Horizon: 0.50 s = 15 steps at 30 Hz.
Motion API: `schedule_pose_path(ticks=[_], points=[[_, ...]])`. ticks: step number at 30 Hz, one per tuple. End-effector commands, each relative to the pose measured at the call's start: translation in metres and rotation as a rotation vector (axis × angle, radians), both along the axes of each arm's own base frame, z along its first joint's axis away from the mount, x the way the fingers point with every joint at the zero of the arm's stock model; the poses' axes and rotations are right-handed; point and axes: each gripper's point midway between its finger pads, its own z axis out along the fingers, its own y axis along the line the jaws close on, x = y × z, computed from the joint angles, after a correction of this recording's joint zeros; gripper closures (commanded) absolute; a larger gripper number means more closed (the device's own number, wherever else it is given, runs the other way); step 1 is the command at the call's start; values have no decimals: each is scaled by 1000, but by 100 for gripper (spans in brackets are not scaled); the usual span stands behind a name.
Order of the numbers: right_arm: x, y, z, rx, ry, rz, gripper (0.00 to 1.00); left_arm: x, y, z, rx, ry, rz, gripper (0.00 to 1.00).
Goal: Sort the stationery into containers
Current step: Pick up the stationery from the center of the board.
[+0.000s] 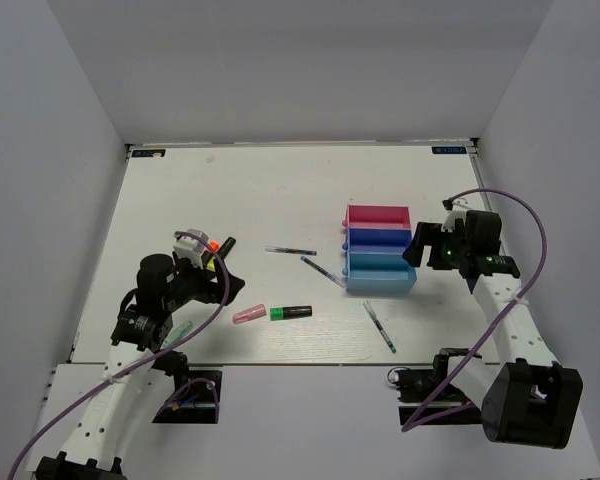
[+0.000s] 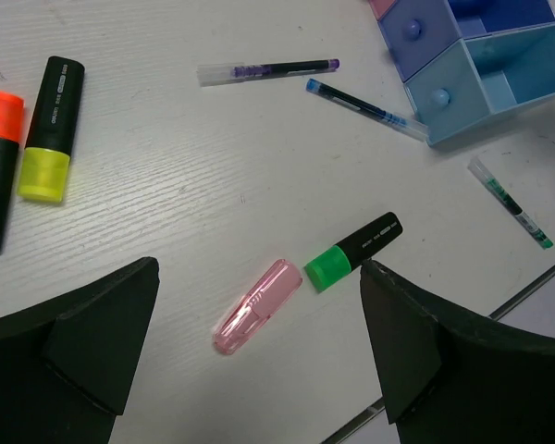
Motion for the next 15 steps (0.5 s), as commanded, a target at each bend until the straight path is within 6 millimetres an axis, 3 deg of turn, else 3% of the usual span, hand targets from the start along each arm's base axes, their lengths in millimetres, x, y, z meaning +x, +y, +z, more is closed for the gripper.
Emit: schedule_pose_path(ticks=[1,4,10,14,15], points=[[10,2,22,6,-80,19,10,0,-2,3,-14,-9,-11,0],[5,5,21,2,-86,57,10,0,-2,1,-11,-2,-9,0],[-22,40,34,26,-195,396,10,1,-1,0,-7,5,-4,0],[-21,29,32,-48,-198,373,10,4,0,-4,0,19,9,1],[-17,25,35,-65,-202,354,10,6,2,-7,5,28,23,6]])
